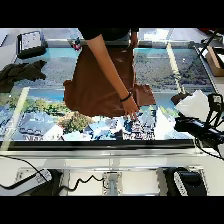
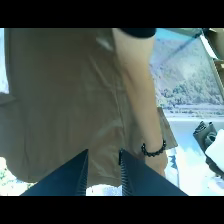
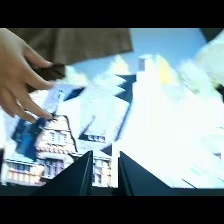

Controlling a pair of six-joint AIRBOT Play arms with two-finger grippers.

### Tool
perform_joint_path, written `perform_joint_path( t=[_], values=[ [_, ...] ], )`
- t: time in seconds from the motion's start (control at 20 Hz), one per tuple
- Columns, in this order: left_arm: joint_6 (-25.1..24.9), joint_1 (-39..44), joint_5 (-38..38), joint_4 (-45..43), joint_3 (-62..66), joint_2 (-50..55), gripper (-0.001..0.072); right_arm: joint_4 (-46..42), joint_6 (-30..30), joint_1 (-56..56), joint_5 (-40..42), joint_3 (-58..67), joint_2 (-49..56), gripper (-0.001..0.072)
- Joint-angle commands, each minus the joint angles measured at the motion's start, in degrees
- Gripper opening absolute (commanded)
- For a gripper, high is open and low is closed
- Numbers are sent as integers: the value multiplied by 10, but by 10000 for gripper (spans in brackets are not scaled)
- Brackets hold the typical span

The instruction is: Fold the shirts.

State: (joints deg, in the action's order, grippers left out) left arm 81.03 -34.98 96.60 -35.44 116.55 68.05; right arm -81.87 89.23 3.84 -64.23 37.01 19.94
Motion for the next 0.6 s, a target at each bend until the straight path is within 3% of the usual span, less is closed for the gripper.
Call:
perform_joint_path(
  t=[0.0, 0.55],
  values=[
    [0, -3, 19, 5, 0, -61, 224, -31, 10, 0, -58, 21, 0, 202],
    [14, -3, 46, -49, 0, -165, 223, 60, 9, 0, -58, 21, 0, 202]
  ],
)
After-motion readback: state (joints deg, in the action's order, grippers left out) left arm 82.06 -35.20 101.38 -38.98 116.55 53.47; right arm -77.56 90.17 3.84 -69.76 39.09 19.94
